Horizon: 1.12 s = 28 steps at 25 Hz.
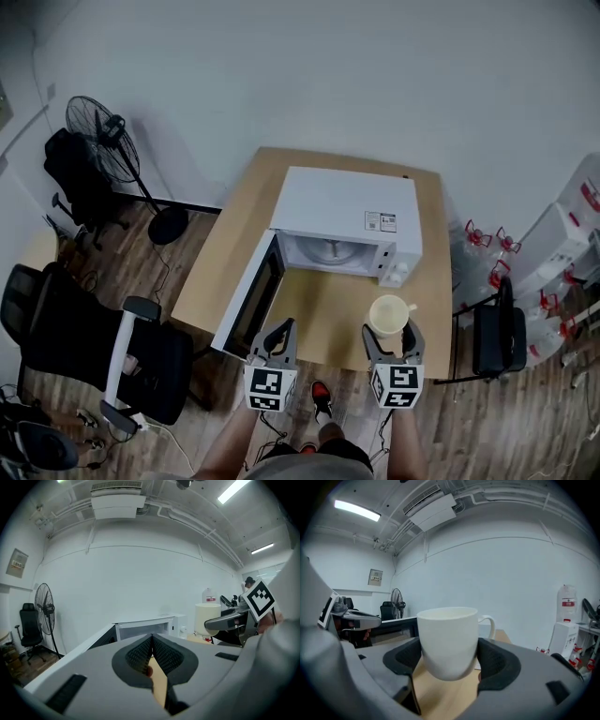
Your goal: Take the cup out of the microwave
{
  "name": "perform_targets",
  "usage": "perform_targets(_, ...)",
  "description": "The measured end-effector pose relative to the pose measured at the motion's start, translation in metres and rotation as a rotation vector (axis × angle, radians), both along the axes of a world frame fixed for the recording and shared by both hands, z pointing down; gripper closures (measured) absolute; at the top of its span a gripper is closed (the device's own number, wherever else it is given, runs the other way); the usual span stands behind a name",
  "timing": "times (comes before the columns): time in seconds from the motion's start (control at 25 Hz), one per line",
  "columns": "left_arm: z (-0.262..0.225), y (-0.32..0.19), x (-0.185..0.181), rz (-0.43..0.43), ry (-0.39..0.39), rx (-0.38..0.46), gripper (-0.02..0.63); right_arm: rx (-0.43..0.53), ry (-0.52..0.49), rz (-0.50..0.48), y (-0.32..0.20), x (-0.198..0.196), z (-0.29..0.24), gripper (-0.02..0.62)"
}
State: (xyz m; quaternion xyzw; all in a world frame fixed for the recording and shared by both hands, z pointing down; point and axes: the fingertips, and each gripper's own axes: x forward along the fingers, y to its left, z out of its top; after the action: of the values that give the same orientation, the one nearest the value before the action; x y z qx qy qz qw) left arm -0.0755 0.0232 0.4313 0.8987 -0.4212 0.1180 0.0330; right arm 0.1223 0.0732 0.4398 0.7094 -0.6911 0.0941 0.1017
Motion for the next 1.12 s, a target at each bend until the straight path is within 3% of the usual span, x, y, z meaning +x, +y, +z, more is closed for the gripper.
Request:
perform_targets(0.56, -0.01, 0.049, -0.008, 0.03, 0.001, 0.029, 0.583, 0.039, -0.002, 0.067, 0.085, 0.001, -0.02, 0.221)
perform_targets(1.12, -0.015, 0.052, -0.005, 0.042, -0.004, 0.045, 0.583, 0.044, -0.008, 0.087, 0.095, 0.005, -0.019, 0.221)
